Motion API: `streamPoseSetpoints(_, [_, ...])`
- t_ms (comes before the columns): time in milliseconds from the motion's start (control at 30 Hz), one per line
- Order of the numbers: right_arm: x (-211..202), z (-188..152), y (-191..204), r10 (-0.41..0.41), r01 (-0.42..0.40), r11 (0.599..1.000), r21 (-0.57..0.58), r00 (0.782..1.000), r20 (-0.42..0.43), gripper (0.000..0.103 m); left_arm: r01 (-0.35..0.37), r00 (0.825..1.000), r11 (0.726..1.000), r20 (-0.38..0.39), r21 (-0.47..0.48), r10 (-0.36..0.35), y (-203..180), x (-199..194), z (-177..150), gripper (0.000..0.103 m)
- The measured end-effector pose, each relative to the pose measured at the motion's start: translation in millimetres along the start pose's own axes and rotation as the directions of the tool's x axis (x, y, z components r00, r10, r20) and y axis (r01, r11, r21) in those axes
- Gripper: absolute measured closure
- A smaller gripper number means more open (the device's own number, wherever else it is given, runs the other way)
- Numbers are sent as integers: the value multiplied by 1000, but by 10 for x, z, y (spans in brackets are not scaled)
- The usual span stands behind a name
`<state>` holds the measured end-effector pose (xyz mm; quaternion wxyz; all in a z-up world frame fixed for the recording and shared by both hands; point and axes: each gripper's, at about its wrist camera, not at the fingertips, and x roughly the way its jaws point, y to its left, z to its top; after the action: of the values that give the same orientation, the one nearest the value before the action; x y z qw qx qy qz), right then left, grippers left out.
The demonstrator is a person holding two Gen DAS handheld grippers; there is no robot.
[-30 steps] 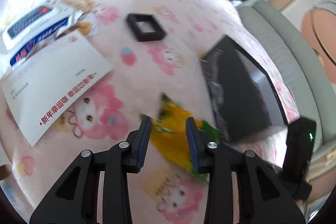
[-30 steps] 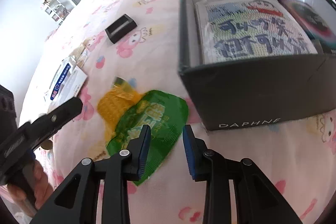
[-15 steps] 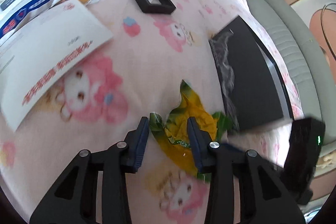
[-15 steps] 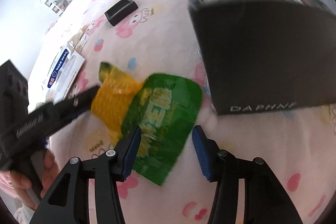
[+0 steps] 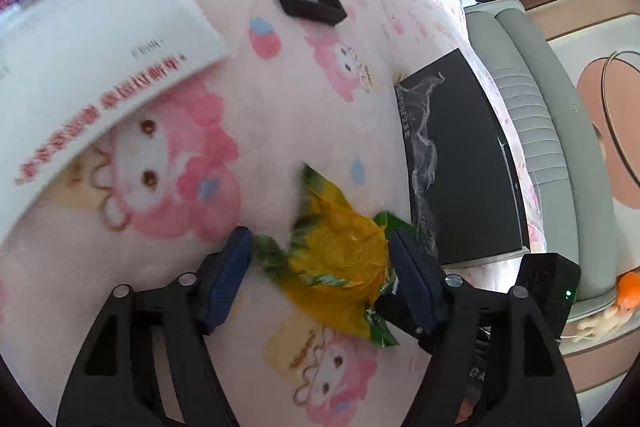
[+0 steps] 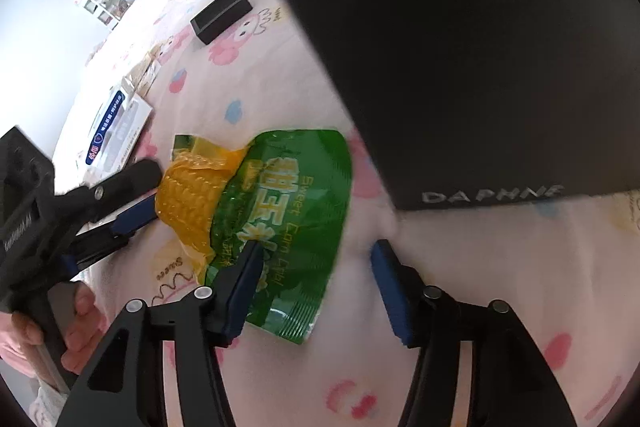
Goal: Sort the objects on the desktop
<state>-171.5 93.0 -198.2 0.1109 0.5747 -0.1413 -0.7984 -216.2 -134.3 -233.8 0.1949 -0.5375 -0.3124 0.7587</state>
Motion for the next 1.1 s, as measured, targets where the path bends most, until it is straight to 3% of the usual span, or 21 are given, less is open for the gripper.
streamPoseSetpoints(200, [-52, 66, 75, 29, -28, 999, -44, 999, 17, 50, -14, 1000, 996, 10, 86, 13, -202, -48, -108, 40])
streamPoseSetpoints(367, [-236, 53, 25, 49, -47, 998, -34, 997, 56, 64, -9, 1000, 995, 26, 99, 6, -291, -265, -257, 44])
streamPoseSetpoints(467, [-391, 60, -27, 94, -92, 995, -22, 994, 64, 64, -5, 999, 993, 52, 114, -1, -429, -414, -340, 45])
streamPoseSetpoints(667, [-887, 92, -68, 107, -101, 994, -47, 985, 139, 64, 5, 995, 988, 97, 153, -20, -813, -684, -506, 46])
streamPoseSetpoints(767, [-1162, 168, -129, 131, -122, 991, -60, 975, 177, 64, 27, 994, 983, 96, 182, -45, -1040, -755, -504, 60])
streamPoseSetpoints(833, [-1325, 216, -142, 176, -168, 984, -58, 965, 197, 66, 45, 996, 976, 69, 215, -61, -1256, -719, -475, 63])
streamPoseSetpoints(967, [-1408, 201, 46, 168, -152, 984, -88, 959, 230, 66, -36, 996, 960, 94, 276, 11, -1577, -553, -452, 63])
streamPoseSetpoints(1033, [-1401, 254, -65, 160, -145, 986, -84, 961, 224, 66, -16, 997, 971, 83, 237, -4, -1535, -484, -435, 65])
streamPoseSetpoints(1100, [-1363, 243, -191, 151, -140, 988, -67, 966, 212, 66, -45, 995, 977, 96, 206, 26, -1444, -459, -452, 66])
